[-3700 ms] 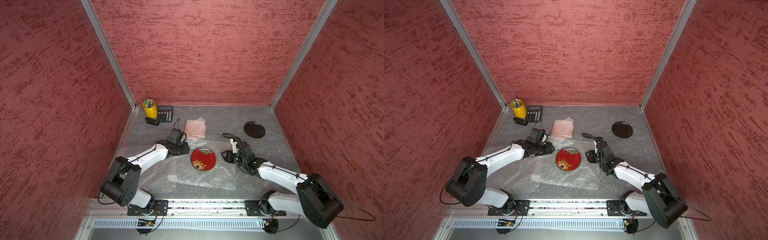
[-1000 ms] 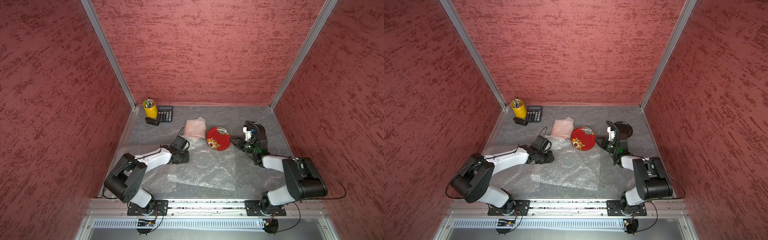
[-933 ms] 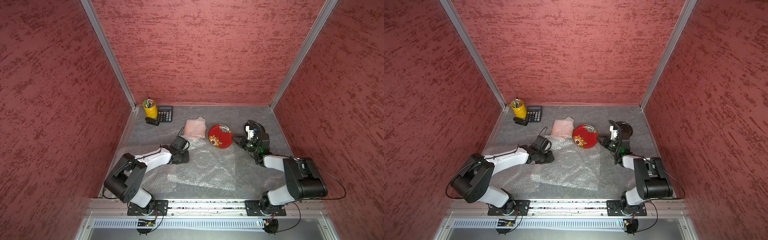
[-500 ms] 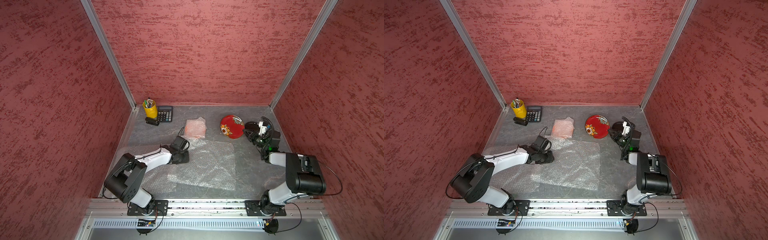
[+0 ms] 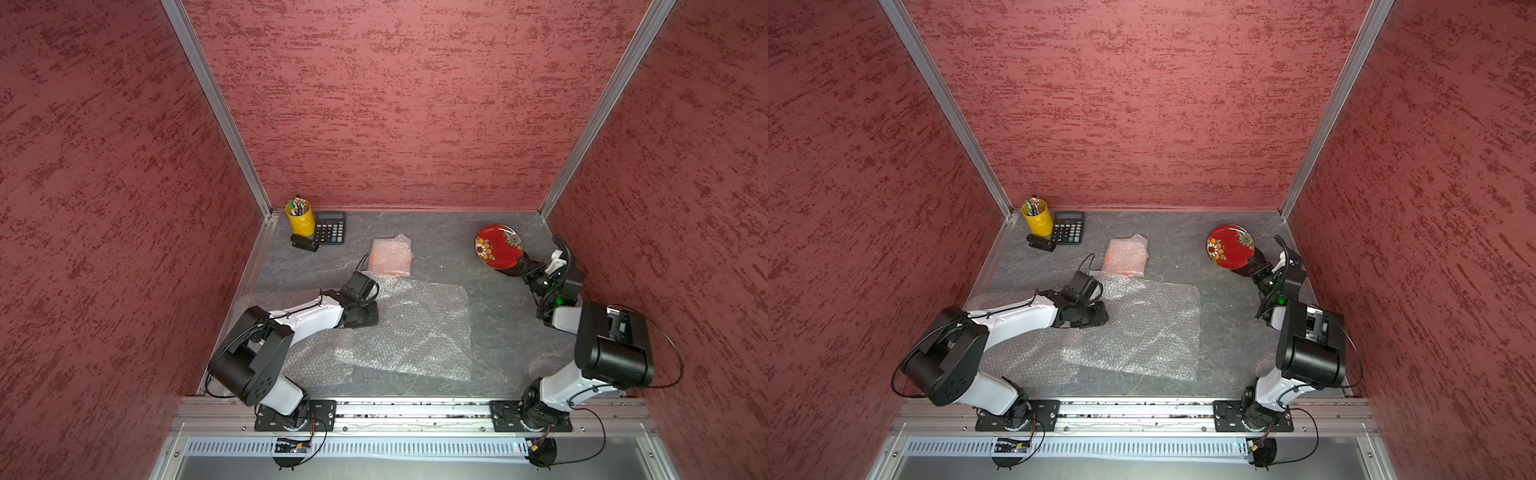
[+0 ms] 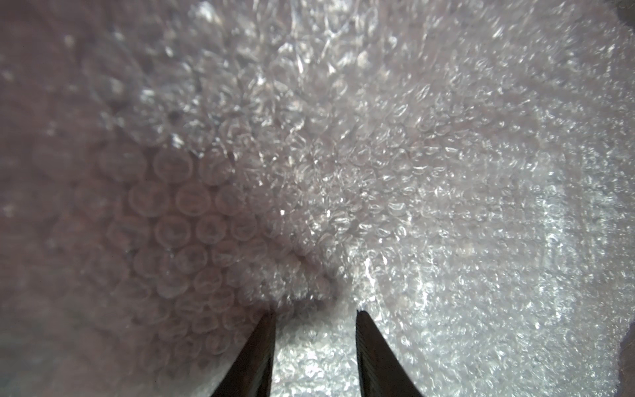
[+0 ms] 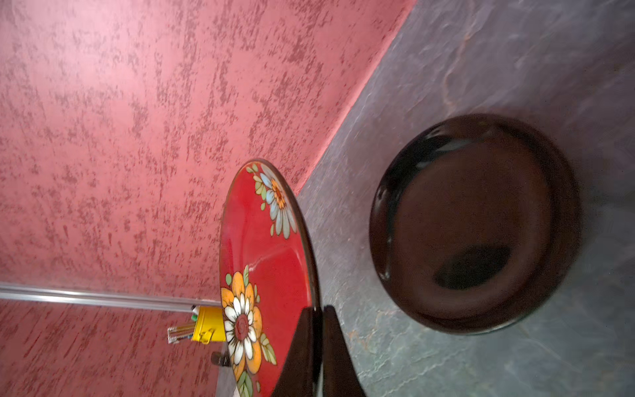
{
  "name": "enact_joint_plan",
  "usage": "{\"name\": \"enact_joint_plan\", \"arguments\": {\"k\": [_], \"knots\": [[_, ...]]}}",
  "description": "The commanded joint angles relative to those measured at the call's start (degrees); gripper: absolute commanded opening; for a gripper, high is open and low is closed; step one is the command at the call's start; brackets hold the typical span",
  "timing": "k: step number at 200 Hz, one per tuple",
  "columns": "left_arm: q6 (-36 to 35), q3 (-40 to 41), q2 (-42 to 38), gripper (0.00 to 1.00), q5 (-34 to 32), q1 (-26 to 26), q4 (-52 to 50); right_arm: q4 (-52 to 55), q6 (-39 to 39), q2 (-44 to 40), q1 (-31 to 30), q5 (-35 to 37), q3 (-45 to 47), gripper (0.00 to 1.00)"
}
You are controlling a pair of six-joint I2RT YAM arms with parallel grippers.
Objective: Unpack dinner plates from bubble wrap
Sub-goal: Place the plate on the plate.
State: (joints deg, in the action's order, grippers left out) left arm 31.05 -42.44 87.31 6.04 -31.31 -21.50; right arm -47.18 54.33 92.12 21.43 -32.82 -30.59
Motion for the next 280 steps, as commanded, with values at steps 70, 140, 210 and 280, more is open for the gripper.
{"name": "enact_joint_plan", "arguments": {"k": [70,140,210,280], "knots": [[-0.01,1.19,1.03,0.41,-1.09,-0.04,-3.24,-0.24,2.26,3.17,3.78,11.41,-3.23,0.0],[0.07,1.26,1.03,0.4,-1.27,-0.07,-3.37,2.38,0.23,7.47,4.15,12.39,-6.24,0.0],[0.16,1.19,1.23,0.41,-1.11,-0.07,-3.29,2.54,-0.47,13.7,4.15,8.89,-9.34,0.0],[0.24,1.47,1.0,0.4,-1.22,-0.07,-3.38,2.72,-1.23,16.14,4.14,7.33,-9.89,0.0]]}}
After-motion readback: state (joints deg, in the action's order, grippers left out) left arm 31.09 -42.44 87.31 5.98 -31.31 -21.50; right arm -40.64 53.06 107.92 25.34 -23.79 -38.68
